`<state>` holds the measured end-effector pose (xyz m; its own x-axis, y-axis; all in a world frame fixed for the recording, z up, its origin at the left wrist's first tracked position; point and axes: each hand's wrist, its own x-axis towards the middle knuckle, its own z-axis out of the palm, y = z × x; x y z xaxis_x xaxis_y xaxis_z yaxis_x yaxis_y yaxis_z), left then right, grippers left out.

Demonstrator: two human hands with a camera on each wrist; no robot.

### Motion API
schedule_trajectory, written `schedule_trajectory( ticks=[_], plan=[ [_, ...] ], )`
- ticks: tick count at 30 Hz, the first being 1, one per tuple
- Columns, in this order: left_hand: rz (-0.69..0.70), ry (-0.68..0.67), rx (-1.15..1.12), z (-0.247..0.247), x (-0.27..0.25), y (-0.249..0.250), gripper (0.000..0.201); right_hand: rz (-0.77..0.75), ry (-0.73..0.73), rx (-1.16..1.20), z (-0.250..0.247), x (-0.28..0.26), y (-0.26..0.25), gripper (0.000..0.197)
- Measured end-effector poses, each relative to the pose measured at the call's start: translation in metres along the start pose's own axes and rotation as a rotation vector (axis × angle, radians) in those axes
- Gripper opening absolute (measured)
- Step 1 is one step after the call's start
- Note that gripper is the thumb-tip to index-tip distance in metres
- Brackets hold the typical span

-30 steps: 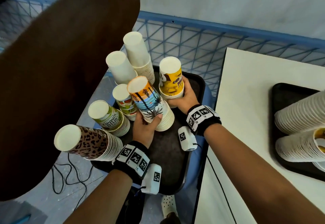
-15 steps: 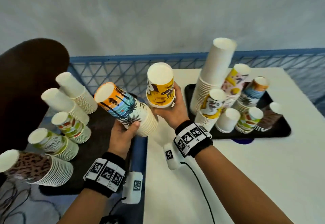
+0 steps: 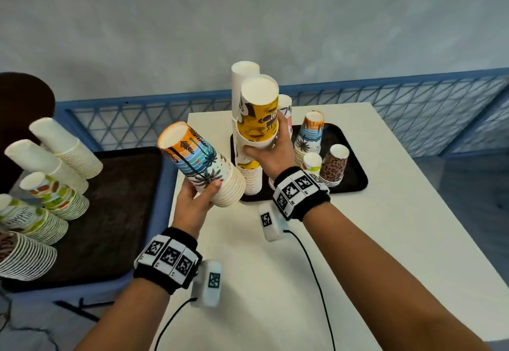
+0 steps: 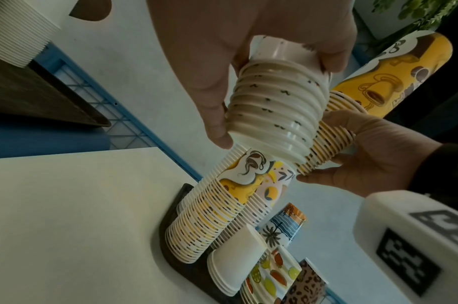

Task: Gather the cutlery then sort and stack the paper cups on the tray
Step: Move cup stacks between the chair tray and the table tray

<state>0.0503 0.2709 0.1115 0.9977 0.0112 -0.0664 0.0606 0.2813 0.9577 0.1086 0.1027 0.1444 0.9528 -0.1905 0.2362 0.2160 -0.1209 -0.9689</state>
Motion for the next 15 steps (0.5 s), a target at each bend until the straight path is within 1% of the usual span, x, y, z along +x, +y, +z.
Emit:
schedule_trajectory(
  ticks=[2, 3, 4, 9, 12, 15],
  plan=[
    [0.004, 0.025, 0.013, 0.002, 0.004, 0.0, 0.045, 0.01, 0.004, -0.01, 0.001, 0.008, -0.002, 0.093],
    [0.007, 0.039, 0.02, 0.001, 0.007, 0.001, 0.036, 0.005, 0.009, -0.005, 0.002, 0.013, -0.003, 0.09],
    [0.011, 0.052, 0.026, -0.001, 0.013, 0.002, 0.031, 0.0, 0.016, -0.001, 0.006, 0.018, -0.002, 0.087],
    [0.005, 0.08, 0.06, -0.013, 0.038, 0.011, 0.032, -0.007, 0.05, -0.065, 0.022, 0.032, 0.006, 0.078],
    [-0.031, 0.074, 0.087, -0.023, 0.055, 0.009, 0.031, 0.097, 0.047, -0.11, 0.031, 0.038, 0.028, 0.09],
    [-0.072, 0.053, 0.106, -0.026, 0.064, 0.006, 0.031, 0.194, 0.028, -0.152, 0.03, 0.039, 0.051, 0.09]
  ],
)
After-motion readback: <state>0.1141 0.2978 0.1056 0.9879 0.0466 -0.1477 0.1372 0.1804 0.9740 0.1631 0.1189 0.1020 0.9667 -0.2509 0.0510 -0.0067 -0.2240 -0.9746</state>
